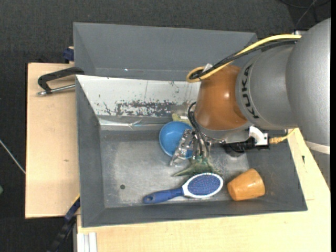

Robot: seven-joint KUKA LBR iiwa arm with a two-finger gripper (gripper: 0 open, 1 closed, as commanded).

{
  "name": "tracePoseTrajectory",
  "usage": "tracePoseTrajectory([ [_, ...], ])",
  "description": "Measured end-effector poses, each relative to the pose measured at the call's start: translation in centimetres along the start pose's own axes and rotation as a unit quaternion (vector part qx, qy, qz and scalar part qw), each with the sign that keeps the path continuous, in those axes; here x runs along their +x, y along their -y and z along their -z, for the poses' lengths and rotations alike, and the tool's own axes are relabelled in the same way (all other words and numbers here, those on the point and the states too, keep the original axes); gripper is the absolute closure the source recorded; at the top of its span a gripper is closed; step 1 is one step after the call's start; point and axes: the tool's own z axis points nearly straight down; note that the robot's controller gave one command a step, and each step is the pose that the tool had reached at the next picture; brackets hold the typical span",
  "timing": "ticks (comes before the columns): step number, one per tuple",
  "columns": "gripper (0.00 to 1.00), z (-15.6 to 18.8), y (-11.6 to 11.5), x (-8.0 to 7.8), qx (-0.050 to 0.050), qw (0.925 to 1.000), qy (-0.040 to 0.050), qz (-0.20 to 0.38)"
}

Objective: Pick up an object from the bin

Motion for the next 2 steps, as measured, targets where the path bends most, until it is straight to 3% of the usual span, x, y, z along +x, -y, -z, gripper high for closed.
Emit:
tracePoseTrajectory([
  [1,1.00,13.3,-0.3,1.6,0.002,1.0000,0.0074,-0.001],
  [2,1.00,16.7,-0.8,3.4,0.003,0.9986,0.0052,0.053],
])
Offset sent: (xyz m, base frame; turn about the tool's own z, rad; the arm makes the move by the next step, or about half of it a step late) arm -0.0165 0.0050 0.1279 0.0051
